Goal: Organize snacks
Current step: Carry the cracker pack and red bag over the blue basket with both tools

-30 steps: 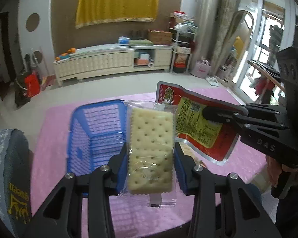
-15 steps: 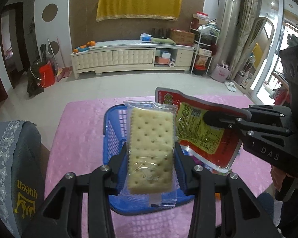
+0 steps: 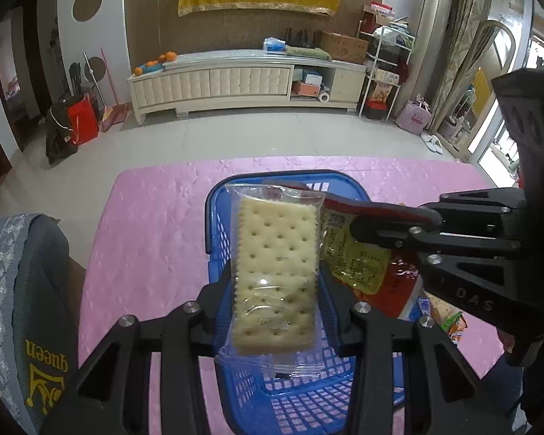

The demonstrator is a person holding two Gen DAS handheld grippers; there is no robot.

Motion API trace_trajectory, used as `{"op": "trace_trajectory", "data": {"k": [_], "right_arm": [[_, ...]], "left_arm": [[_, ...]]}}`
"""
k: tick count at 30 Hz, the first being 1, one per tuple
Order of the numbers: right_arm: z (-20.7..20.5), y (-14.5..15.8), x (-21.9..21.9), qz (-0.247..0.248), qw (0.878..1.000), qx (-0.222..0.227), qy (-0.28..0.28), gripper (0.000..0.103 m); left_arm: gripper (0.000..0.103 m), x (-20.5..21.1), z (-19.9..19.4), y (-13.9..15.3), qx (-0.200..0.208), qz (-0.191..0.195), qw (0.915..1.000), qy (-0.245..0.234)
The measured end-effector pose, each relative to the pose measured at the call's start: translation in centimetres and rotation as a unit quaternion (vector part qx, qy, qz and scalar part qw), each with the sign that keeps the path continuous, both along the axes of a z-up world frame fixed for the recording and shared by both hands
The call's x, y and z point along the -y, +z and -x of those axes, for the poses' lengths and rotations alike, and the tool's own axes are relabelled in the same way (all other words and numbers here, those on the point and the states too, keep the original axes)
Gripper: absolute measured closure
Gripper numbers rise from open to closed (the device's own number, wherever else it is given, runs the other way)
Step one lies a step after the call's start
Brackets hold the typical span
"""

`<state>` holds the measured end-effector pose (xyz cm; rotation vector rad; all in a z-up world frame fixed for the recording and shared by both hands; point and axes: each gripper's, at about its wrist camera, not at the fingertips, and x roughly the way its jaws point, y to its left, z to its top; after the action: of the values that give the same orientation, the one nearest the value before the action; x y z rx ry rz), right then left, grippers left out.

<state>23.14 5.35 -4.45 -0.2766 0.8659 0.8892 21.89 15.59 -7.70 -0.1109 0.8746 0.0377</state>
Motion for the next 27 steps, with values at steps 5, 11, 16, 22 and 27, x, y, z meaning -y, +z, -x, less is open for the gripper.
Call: {"op": "trace_trajectory", "data": {"k": [5, 11, 16, 22, 27], "right_arm": [[-1.2, -1.3, -0.3, 0.005, 1.000, -0.009, -0.001, 0.098], [-2.6, -2.5, -1.1, 0.030, 0.999, -0.015, -0.010, 0.080], [-2.0, -1.6, -0.3, 0.035, 0.999, 0.020, -0.026, 0.012], [-1.9, -0.6, 1.3, 0.049, 0.996, 0.049, -0.058, 0.010], [-2.5, -0.3, 2.3, 0.059, 0.993, 0.055, -0.084, 0.009]], "left_arm": [[0.064, -0.3, -0.6, -0.6, -0.001, 0.006, 1.0000, 0.002], [0.064, 0.1, -0.8, -0.9, -0.006, 0.010, 0.9999, 0.005], [0.064, -0.2, -0.7, -0.5, -0.004, 0.009, 0.9999, 0.008], [0.064, -0.1, -0.9, -0.3, -0.002, 0.013, 0.9999, 0.006], [0.064, -0.1, -1.2, -0.1, 0.002, 0.013, 0.9999, 0.000]]}}
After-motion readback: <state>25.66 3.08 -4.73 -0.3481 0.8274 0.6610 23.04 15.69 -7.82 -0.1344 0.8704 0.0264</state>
